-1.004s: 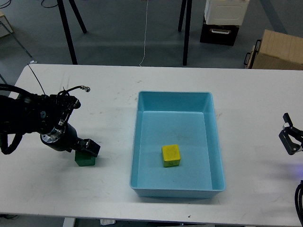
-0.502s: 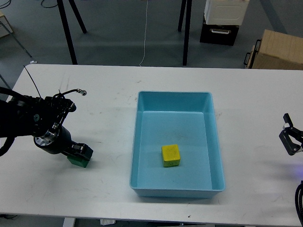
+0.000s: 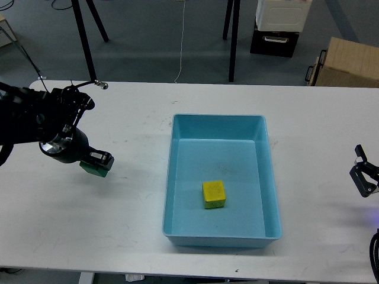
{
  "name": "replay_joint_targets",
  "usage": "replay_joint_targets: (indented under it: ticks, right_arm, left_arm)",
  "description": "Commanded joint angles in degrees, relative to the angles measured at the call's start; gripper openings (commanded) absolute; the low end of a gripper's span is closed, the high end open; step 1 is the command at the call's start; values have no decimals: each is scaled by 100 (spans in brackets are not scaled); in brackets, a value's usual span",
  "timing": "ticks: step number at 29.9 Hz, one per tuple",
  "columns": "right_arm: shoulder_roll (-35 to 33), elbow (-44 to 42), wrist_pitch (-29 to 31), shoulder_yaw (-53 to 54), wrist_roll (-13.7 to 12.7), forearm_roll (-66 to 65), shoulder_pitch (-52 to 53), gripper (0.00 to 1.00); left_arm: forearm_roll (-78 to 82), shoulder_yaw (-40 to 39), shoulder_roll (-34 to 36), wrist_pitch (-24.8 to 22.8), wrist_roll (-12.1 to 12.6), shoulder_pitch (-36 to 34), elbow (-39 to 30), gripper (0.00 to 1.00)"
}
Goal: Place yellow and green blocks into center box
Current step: 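Lift the green cube and carry it over the blue bin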
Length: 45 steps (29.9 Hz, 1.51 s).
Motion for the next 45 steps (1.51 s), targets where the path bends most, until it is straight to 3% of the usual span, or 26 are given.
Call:
replay_joint_targets:
  ticks: [1, 7, 24, 29, 35, 40, 43, 45]
  right_arm:
    - [0, -5, 0, 6, 0, -1, -1, 100]
    - [0, -171, 96, -11, 9, -1, -62, 100]
    - [0, -471, 281, -99, 9, -10, -53, 100]
    - [0, -480, 281, -90, 9, -10, -53, 100]
    - [0, -480, 290, -99, 9, -10, -71, 100]
    - [0, -480, 290, -90, 9, -10, -71, 100]
    - [0, -480, 290, -81, 9, -18, -80, 100]
    - [0, -480, 290, -81, 9, -18, -80, 100]
  left_arm:
    - [-546, -100, -611, 1, -38, -852, -97, 0]
    - [-1057, -109, -2318, 1, -275, -1530, 17, 0]
    - [-1057, -12, -2318, 1, -337, -713, 211, 0]
    - [-1066, -223, -2318, 1, -671, -696, 220, 0]
    - [-1066, -258, -2318, 1, -689, -239, 316, 7]
    - [-1066, -320, -2318, 1, -689, 139, 562, 20]
    - [-1066, -364, -2318, 1, -697, 218, 589, 44]
    - [-1066, -425, -2318, 1, -724, 227, 589, 52]
